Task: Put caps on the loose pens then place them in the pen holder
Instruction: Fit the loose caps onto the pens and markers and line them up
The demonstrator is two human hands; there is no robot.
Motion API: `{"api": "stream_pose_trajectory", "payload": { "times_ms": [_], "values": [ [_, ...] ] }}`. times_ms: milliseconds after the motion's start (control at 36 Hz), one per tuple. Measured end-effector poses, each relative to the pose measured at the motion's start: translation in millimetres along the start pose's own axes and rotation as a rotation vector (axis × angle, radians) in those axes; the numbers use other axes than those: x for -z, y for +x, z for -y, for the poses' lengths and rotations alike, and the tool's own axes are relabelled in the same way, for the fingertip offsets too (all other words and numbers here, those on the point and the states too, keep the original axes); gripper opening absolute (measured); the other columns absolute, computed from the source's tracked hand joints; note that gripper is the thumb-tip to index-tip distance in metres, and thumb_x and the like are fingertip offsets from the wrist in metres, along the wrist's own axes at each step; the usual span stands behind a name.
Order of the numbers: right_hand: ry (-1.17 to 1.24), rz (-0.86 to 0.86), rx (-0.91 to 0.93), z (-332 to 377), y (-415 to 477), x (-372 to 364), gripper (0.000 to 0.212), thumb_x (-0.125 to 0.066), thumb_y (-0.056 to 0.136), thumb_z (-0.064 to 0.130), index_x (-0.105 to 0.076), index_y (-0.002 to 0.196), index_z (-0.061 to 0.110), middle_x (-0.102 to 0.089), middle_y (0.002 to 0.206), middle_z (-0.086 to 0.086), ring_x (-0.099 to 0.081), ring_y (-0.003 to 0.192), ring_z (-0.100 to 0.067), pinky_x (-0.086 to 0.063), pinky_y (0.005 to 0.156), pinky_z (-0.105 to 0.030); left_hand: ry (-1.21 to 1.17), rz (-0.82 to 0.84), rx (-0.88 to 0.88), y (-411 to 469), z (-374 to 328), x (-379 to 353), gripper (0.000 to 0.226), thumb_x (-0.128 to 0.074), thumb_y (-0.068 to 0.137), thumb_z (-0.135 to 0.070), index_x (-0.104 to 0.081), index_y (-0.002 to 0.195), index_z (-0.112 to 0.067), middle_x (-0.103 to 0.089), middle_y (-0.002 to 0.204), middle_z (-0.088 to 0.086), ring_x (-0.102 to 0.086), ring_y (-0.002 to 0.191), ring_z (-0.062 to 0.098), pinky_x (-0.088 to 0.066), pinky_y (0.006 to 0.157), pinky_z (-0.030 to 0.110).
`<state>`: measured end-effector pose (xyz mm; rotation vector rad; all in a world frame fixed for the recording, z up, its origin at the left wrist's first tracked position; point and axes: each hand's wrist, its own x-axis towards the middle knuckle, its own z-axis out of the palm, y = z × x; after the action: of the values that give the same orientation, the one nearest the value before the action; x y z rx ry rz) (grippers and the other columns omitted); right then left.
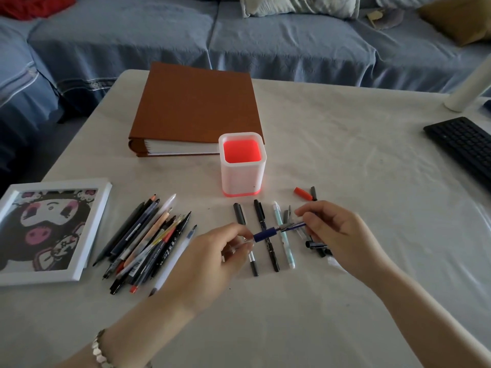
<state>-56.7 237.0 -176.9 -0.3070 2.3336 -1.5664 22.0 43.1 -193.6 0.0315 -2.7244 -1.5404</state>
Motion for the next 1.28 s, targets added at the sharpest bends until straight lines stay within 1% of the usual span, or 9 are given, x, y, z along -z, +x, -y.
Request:
{"api": "stream_pose_trajectory", "payload": {
  "times_ms": [306,444,583,667,750,861,944,1111,1278],
  "values": [
    [-0.005,0.049,0.068,5,-12,-11,0.030,-0.054,0.087,0.003,-0.064,0.077,0.030,-0.066,0.060,0.013,-0.054,0.054,0.000,-0.043,0.058,-0.008,-0.027,0.014,0.011,-1,-3,1,0.014,-0.060,0.085,-0.019,-0.064,0.080,-0.032,-0.066,0.077,-0.018,-0.059,0.067,0.003,-0.038,0.057,0.009],
    [0.006,-0.006,0.083,1,-19,-21,0.031,-0.055,0.085,0.000,-0.063,0.075,0.029,-0.066,0.061,0.012,-0.056,0.055,0.001,-0.045,0.058,-0.011,-0.112,0.085,0.099,-3,-1,4,0.021,-0.061,0.085,-0.016,-0.065,0.075,-0.033,-0.065,0.064,-0.007,-0.049,0.054,0.018,-0.039,0.054,0.025],
    [0.328,-0.019,0.012,6,-19,-35,0.017,-0.053,0.085,-0.001,-0.057,0.075,0.012,-0.056,0.048,0.002,-0.048,0.045,-0.002,-0.041,0.049,-0.012,-0.459,0.209,0.269,1,-17,0,0.016,-0.054,0.087,-0.008,-0.066,0.078,-0.015,-0.061,0.056,-0.005,-0.041,0.044,0.006,-0.031,0.043,0.012],
    [0.509,-0.043,-0.122,2,-12,-41,0.021,-0.052,0.087,0.006,-0.066,0.075,0.017,-0.053,0.052,0.007,-0.045,0.050,-0.004,-0.041,0.055,-0.014,-0.228,0.074,0.170,4,-14,-4,0.019,-0.052,0.090,-0.022,-0.065,0.076,-0.021,-0.063,0.065,-0.003,-0.051,0.050,0.006,-0.039,0.048,0.015],
    [0.309,-0.111,-0.188,-10,-1,-42,0.027,-0.047,0.093,0.014,-0.065,0.074,0.019,-0.051,0.056,0.006,-0.042,0.050,-0.004,-0.037,0.056,-0.015,0.312,-0.090,0.042,3,13,1,0.037,-0.043,0.089,-0.041,-0.061,0.073,-0.012,-0.062,0.070,0.000,-0.059,0.062,0.016,-0.048,0.058,0.033],
    [0.073,-0.233,-0.203,-24,11,-36,0.033,-0.038,0.096,0.017,-0.054,0.069,0.012,-0.058,0.065,-0.002,-0.045,0.050,-0.007,-0.037,0.049,-0.015,0.661,-0.155,0.106,-4,53,14,0.005,-0.068,0.072,-0.010,-0.063,0.072,-0.008,-0.063,0.073,0.007,-0.062,0.065,0.030,-0.049,0.050,0.034],
    [-0.156,-0.255,-0.187,-29,21,-36,0.034,-0.036,0.097,0.026,-0.049,0.069,0.011,-0.058,0.065,-0.001,-0.046,0.052,-0.012,-0.035,0.053,-0.023,0.820,-0.092,0.187,-8,65,20,0.030,-0.081,0.046,0.004,-0.061,0.064,-0.009,-0.059,0.062,0.007,-0.058,0.052,0.028,-0.039,0.036,0.026],
    [-0.471,-0.093,-0.152,-36,44,-52,0.020,-0.051,0.090,0.023,-0.052,0.098,0.004,-0.060,0.082,-0.009,-0.053,0.074,-0.025,-0.037,0.060,-0.032,0.886,-0.071,0.176,-7,70,13,0.045,-0.082,0.030,0.011,-0.058,0.063,-0.009,-0.054,0.052,0.005,-0.055,0.043,0.024,-0.035,0.031,0.022],
    [-0.514,-0.128,-0.075,-43,39,-41,0.037,-0.055,0.088,0.020,-0.051,0.125,0.014,-0.056,0.112,-0.004,-0.046,0.087,-0.012,-0.035,0.079,-0.021,0.615,-0.075,0.259,0,59,8,0.020,-0.065,0.074,-0.003,-0.062,0.094,-0.007,-0.064,0.081,0.007,-0.060,0.078,0.027,-0.044,0.063,0.031]
  ]
}}
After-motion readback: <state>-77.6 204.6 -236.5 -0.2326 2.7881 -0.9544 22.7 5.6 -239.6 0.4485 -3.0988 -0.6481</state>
